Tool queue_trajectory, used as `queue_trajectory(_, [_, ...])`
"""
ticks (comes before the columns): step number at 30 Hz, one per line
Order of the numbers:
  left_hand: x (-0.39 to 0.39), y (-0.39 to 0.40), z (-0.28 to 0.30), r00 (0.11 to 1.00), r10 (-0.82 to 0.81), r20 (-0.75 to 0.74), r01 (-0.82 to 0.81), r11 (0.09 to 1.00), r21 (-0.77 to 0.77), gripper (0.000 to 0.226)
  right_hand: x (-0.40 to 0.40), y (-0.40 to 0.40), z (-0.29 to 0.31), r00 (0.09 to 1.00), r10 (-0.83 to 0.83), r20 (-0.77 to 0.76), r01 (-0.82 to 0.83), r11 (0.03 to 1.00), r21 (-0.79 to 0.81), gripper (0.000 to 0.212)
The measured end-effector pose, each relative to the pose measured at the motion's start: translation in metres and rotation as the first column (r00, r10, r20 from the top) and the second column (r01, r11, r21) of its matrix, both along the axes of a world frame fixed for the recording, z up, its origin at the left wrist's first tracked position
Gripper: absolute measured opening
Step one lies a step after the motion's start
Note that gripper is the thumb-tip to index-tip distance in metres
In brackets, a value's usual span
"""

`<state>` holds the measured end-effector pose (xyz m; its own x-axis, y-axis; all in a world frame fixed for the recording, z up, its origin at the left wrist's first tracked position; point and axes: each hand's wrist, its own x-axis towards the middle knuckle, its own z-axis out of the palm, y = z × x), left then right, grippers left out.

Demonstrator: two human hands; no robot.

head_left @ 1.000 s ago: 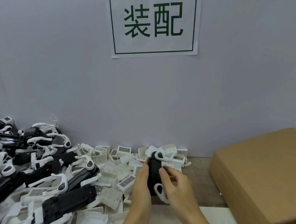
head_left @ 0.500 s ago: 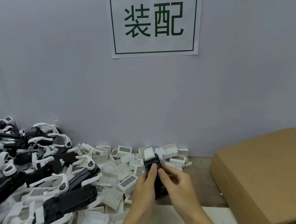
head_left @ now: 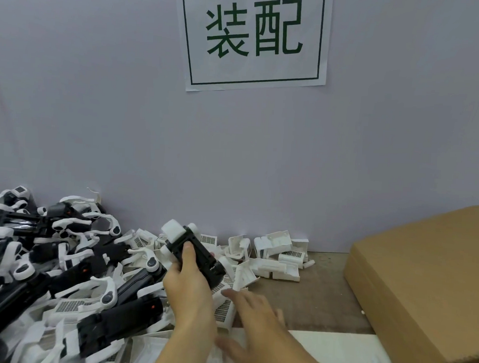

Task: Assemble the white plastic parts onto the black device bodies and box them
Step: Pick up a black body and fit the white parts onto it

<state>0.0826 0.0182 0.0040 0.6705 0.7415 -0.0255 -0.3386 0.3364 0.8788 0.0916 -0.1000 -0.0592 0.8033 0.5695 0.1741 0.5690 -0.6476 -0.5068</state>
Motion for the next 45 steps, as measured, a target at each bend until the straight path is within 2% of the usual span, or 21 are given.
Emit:
queue_trajectory(2, [0.000,-0.002,-0.002,1.000,0.003,-0.007,-0.002,1.000,0.021,0.029,0.002,0.001,-0.001,1.000,-0.007,-0.012,0.006,0.999,-0.044,0.071])
queue_trajectory(3, [0.000,-0.003,-0.003,1.000,-0.005,-0.016,0.005,1.000,0.026,0.029,0.004,0.000,-0.001,1.000,-0.020,0.015,0.021,0.998,-0.060,0.068])
queue_trajectory(6, [0.001,-0.005,-0.007,0.998,-0.053,-0.045,0.055,0.997,0.054,0.029,0.010,-0.004,-0.002,0.992,-0.041,0.117,0.042,0.999,-0.007,0.041])
queue_trajectory(8, [0.001,-0.006,-0.009,0.995,-0.085,-0.061,0.090,0.992,0.083,0.028,0.011,-0.004,-0.001,0.994,-0.056,0.095,0.049,0.995,0.081,0.029])
queue_trajectory(18, [0.001,-0.010,-0.012,0.980,-0.165,-0.108,0.176,0.979,0.105,0.028,0.026,-0.042,0.005,0.981,-0.190,-0.029,0.192,0.956,0.220,0.017])
queue_trajectory(21, [0.001,-0.012,-0.014,0.972,-0.194,-0.131,0.210,0.969,0.126,0.027,0.032,-0.057,0.011,0.927,-0.353,-0.124,0.371,0.825,0.426,0.017])
queue_trajectory(24, [0.001,-0.016,-0.015,0.961,-0.229,-0.157,0.255,0.951,0.173,0.022,0.033,-0.058,0.017,0.858,-0.439,-0.265,0.498,0.588,0.638,0.017])
queue_trajectory(26, [0.001,-0.019,-0.016,0.945,-0.274,-0.177,0.309,0.926,0.215,0.017,0.032,-0.054,0.019,0.808,-0.543,-0.228,0.520,0.475,0.710,0.017])
queue_trajectory(28, [0.001,-0.024,-0.018,0.914,-0.343,-0.218,0.392,0.885,0.251,0.019,0.027,-0.047,0.022,0.786,-0.601,-0.142,0.472,0.436,0.766,0.019])
queue_trajectory(30, [0.001,-0.030,-0.019,0.875,-0.409,-0.258,0.470,0.847,0.249,0.023,0.021,-0.038,0.025,0.838,-0.544,-0.039,0.345,0.473,0.811,0.023])
queue_trajectory(31, [0.001,-0.033,-0.020,0.859,-0.438,-0.265,0.497,0.837,0.227,0.025,0.018,-0.035,0.026,0.864,-0.502,0.043,0.266,0.527,0.808,0.025])
queue_trajectory(34, [0.001,-0.034,-0.019,0.838,-0.496,-0.227,0.528,0.842,0.113,0.036,0.012,-0.028,0.028,0.856,-0.352,0.379,0.021,0.756,0.654,0.030])
queue_trajectory(35, [0.001,-0.032,-0.020,0.842,-0.498,-0.209,0.524,0.847,0.090,0.039,0.011,-0.026,0.027,0.841,-0.283,0.462,-0.052,0.807,0.589,0.029])
queue_trajectory(37, [0.002,-0.029,-0.022,0.857,-0.478,-0.190,0.500,0.862,0.084,0.042,0.009,-0.022,0.027,0.830,-0.164,0.533,-0.154,0.852,0.501,0.028])
queue_trajectory(39, [0.004,-0.027,-0.025,0.869,-0.461,-0.178,0.478,0.876,0.067,0.041,0.006,-0.020,0.027,0.843,-0.111,0.526,-0.194,0.850,0.490,0.032])
queue_trajectory(41, [0.005,-0.027,-0.027,0.866,-0.465,-0.185,0.483,0.873,0.065,0.040,0.005,-0.021,0.029,0.858,-0.160,0.488,-0.163,0.817,0.553,0.033])
queue_trajectory(43, [0.005,-0.028,-0.029,0.856,-0.479,-0.193,0.505,0.855,0.120,0.036,0.004,-0.024,0.032,0.868,-0.299,0.396,-0.044,0.748,0.663,0.025])
queue_trajectory(45, [0.003,-0.031,-0.030,0.859,-0.478,-0.185,0.511,0.824,0.245,0.027,0.005,-0.026,0.034,0.902,-0.383,0.201,0.119,0.667,0.736,0.016])
